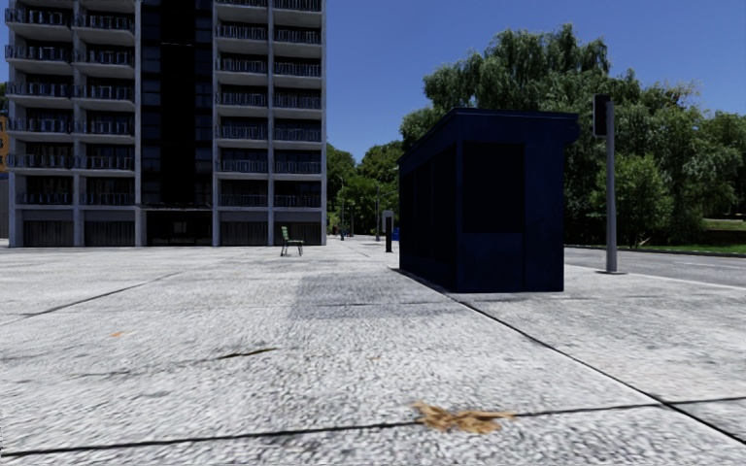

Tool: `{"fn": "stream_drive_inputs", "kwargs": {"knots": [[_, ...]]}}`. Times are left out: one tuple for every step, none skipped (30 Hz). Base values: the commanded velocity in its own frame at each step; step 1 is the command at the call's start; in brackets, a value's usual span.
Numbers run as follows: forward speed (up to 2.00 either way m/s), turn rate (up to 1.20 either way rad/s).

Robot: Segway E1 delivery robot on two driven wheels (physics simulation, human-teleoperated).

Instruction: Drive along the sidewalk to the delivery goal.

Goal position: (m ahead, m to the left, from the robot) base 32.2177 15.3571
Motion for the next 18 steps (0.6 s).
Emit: {"fn": "stream_drive_inputs", "kwargs": {"knots": [[2.0,0.0],[2.0,0.0],[2.0,0.0],[2.0,0.0],[2.0,0.0],[2.0,0.0],[2.0,0.0],[2.0,0.0],[2.0,0.0],[2.0,0.0],[2.0,0.0],[2.0,0.0],[2.0,0.0],[2.0,0.0],[2.0,0.0],[2.0,0.0],[2.0,0.0],[2.0,0.0]]}}
